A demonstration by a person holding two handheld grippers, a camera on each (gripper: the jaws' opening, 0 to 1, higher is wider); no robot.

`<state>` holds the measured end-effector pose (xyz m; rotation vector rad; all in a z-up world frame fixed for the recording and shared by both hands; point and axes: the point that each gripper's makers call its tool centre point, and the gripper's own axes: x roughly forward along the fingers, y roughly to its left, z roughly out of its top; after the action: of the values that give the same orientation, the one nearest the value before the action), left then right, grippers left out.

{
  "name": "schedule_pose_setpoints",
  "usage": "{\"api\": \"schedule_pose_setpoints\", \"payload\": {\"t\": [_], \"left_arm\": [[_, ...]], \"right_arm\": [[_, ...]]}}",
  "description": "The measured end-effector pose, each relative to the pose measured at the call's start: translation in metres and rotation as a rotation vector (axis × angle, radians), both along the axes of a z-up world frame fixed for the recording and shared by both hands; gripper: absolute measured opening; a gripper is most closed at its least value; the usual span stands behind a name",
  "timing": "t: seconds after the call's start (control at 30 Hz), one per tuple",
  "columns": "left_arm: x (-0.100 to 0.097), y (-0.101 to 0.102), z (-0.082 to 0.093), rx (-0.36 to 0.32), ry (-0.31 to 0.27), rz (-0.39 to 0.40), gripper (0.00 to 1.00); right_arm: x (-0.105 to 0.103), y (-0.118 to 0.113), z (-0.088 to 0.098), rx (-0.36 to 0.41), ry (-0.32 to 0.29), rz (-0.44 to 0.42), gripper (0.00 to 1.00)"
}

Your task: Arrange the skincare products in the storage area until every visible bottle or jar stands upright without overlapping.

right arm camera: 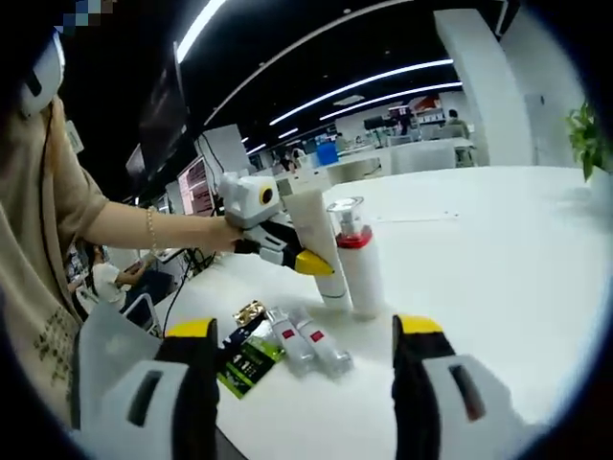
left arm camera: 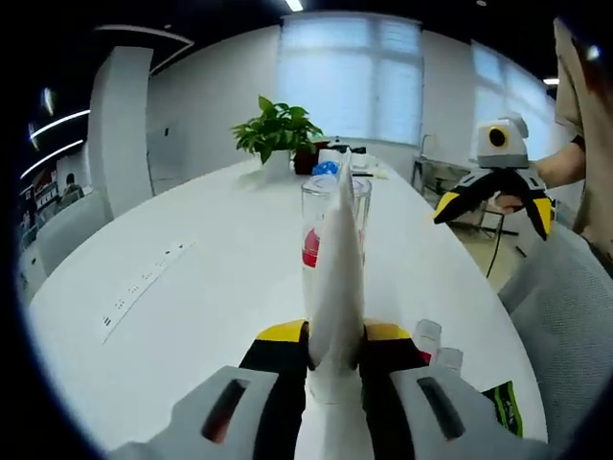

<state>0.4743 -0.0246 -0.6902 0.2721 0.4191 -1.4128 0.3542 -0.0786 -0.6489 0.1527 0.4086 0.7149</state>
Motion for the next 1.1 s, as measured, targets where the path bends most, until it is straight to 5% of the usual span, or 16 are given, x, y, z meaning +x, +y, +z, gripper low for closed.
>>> {"api": "schedule_pose_setpoints", "payload": {"t": [0.13,0.6,0.9,1.1], "left_arm": [[-0.002,0.001,-0.001,0.033,0.0,0.018,0.18],[-0.024,0.036,0.022,0.066,-0.006,0.115,0.48],[-0.041,0.076,0.029,-0.005,0.089,0.32,0.7],[-0.071,0.09,0.03,0.007,0.127,0.339,0.72]], "right_arm": [[-0.003,0.005,0.001,-0.004,0.0,0.013,0.75],[-0.013,0.027,0.011,-0.004,-0.03,0.033,0.77],[-0.031,0.037,0.01,-0.014,-0.022,0.047,0.79],[-0.042,0.036,0.003,-0.003,-0.002,0.019,0.81]]}}
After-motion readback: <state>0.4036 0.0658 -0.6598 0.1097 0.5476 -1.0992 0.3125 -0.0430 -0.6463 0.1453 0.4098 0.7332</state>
